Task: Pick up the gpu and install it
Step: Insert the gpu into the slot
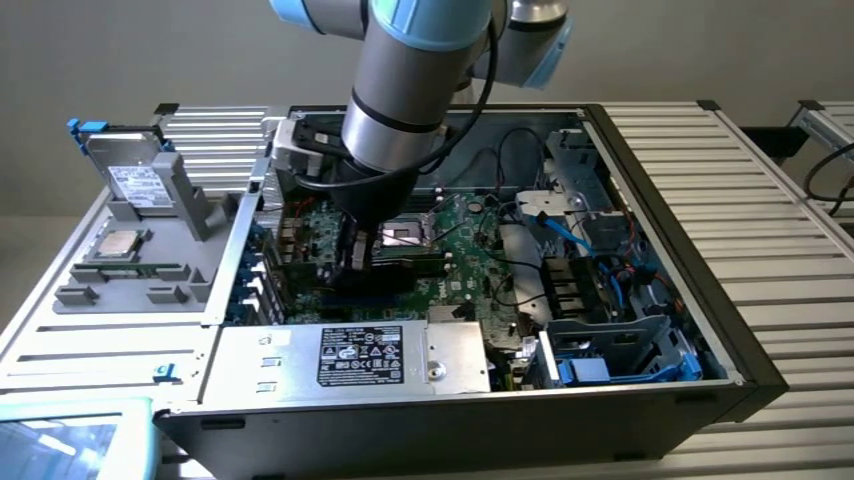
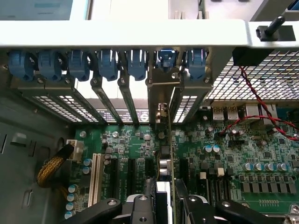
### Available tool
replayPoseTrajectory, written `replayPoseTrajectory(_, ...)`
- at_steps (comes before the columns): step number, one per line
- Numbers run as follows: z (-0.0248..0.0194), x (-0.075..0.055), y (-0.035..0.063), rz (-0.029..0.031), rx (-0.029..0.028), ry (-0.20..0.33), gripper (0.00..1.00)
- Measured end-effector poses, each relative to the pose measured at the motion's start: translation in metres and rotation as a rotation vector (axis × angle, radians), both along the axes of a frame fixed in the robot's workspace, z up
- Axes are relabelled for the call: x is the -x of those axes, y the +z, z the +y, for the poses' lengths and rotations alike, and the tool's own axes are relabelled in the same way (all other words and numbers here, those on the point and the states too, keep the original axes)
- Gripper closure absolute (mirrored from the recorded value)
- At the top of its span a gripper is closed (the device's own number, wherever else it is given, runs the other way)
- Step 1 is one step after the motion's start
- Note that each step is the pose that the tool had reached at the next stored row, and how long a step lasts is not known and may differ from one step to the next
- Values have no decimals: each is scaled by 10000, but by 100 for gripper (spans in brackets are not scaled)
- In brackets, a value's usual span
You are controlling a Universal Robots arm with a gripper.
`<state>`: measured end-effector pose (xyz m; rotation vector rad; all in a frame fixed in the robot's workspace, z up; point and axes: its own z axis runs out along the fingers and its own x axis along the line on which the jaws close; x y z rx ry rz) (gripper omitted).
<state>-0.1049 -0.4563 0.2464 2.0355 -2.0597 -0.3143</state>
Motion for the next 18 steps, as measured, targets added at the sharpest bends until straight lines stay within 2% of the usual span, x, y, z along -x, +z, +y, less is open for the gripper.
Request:
replayPoseTrajectory(1, 0, -1, 5, 55, -8, 0, 72)
replayPoseTrajectory(3, -5, -3, 9, 112, -6, -3, 72)
replayPoseTrajectory(6, -26, -38, 12, 236, -21, -6, 72)
replayPoseTrajectory(8, -34, -64, 13, 288, -30, -7, 72)
replayPoseTrajectory(14, -34, -75, 10, 289, -38, -4, 72)
replayPoseTrajectory(18, -34, -94, 6, 299, -71, -36, 72)
